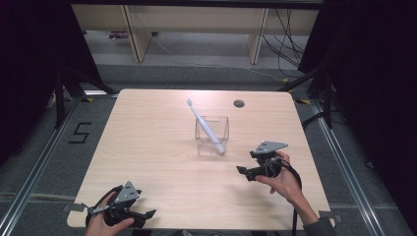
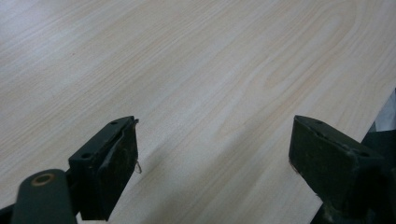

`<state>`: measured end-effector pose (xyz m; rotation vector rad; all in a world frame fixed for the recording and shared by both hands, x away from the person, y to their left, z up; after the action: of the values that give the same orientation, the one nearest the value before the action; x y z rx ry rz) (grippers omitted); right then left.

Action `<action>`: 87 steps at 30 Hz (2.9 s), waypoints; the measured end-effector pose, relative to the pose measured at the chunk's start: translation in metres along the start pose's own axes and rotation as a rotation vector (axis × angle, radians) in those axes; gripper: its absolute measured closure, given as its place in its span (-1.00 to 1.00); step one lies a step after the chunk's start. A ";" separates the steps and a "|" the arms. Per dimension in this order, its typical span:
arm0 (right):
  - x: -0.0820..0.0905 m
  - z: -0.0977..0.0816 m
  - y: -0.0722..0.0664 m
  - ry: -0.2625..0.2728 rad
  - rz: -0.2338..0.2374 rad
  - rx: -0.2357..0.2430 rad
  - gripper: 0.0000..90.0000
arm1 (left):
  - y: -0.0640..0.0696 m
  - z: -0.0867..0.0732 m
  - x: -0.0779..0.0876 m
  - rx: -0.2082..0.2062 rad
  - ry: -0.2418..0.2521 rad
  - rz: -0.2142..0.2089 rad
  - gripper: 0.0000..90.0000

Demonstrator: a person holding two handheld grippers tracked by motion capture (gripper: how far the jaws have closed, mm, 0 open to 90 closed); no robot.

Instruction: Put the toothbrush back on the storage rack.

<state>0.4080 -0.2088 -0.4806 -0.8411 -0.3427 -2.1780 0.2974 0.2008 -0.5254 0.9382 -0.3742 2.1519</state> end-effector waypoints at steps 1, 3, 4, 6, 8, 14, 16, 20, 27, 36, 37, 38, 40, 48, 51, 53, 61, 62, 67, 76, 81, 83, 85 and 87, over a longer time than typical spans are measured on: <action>0.000 -0.003 -0.002 -0.003 0.020 -0.008 -0.50 | 0.000 0.000 0.000 -0.002 -0.003 0.000 -0.66; 0.001 -0.008 -0.005 -0.014 0.016 -0.024 -0.51 | 0.001 0.000 0.000 -0.008 -0.006 -0.002 -0.66; 0.001 -0.010 -0.004 -0.004 0.009 -0.006 -0.51 | 0.001 0.000 -0.001 -0.007 -0.006 -0.002 -0.66; 0.003 -0.015 -0.006 -0.009 0.025 -0.004 -0.52 | 0.000 0.000 0.000 -0.007 -0.007 0.001 -0.66; 0.004 -0.019 -0.007 -0.013 0.029 -0.010 -0.52 | 0.000 0.000 0.000 -0.003 -0.004 0.001 -0.66; 0.009 -0.026 -0.009 -0.019 0.019 -0.054 -0.53 | 0.000 0.000 -0.001 -0.003 0.001 -0.003 -0.66; 0.009 -0.028 -0.007 -0.013 0.026 -0.017 -0.53 | 0.000 0.000 0.000 -0.004 -0.001 -0.001 -0.66; 0.012 -0.033 -0.009 0.000 0.024 -0.023 -0.54 | 0.001 0.000 0.000 -0.001 0.000 -0.002 -0.66; 0.018 -0.045 -0.011 -0.011 0.021 -0.032 -0.53 | 0.000 0.000 0.000 -0.002 -0.002 0.000 -0.66; 0.025 -0.057 -0.011 -0.008 0.017 -0.045 -0.53 | 0.001 0.000 0.000 0.001 -0.001 0.000 -0.66; 0.025 -0.059 -0.010 -0.012 0.028 -0.038 -0.53 | 0.001 0.000 0.000 -0.001 -0.001 -0.001 -0.66; 0.027 -0.060 -0.011 -0.012 0.015 -0.062 -0.53 | 0.001 0.000 -0.001 0.001 0.004 -0.003 -0.66; 0.027 -0.063 -0.009 -0.019 0.013 -0.054 -0.52 | 0.001 0.000 0.000 -0.007 -0.001 -0.002 -0.66; 0.030 -0.070 -0.010 -0.024 0.003 -0.052 -0.52 | 0.000 0.000 0.000 -0.003 -0.001 -0.001 -0.66; 0.031 -0.071 -0.011 -0.031 -0.009 -0.057 -0.52 | 0.000 0.000 0.000 0.005 0.003 -0.002 -0.66; 0.032 -0.072 -0.012 -0.021 -0.016 -0.058 -0.52 | 0.002 0.000 0.001 0.008 0.010 -0.004 -0.66; 0.036 -0.077 -0.012 -0.015 -0.021 -0.048 -0.55 | 0.001 0.000 0.001 0.004 0.003 -0.005 -0.66; 0.038 -0.079 -0.014 -0.023 -0.030 -0.093 -0.55 | 0.001 0.000 0.001 0.000 0.002 -0.001 -0.66; 0.041 -0.081 -0.012 -0.016 -0.045 -0.077 -0.55 | 0.001 0.000 0.001 0.006 0.006 -0.002 -0.66; 0.044 -0.086 -0.011 -0.012 -0.049 -0.069 -0.56 | 0.002 0.000 0.001 0.005 0.004 -0.005 -0.66; 0.045 -0.086 -0.010 -0.010 -0.055 -0.065 -0.55 | 0.000 0.000 0.001 -0.011 -0.006 0.001 -0.66; 0.045 -0.085 -0.011 -0.015 -0.067 -0.056 -0.55 | 0.001 0.000 0.001 -0.002 -0.005 -0.002 -0.66; 0.044 -0.085 -0.013 -0.017 -0.061 -0.074 -0.55 | -0.001 0.000 0.001 -0.016 -0.017 0.004 -0.66; 0.045 -0.085 -0.015 -0.032 -0.051 -0.100 -0.55 | -0.001 0.000 0.001 -0.022 -0.018 0.001 -0.66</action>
<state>0.3355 -0.2648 -0.5141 -0.9326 -0.2750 -2.2462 0.2978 0.2019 -0.5251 0.9452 -0.4069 2.1374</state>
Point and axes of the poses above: each handheld gripper's, and its own axes: x roughly backward along the jaws, z roughly out of its top, y roughly to its right, the point moved 3 cm from there along -x, roughly forward along the jaws
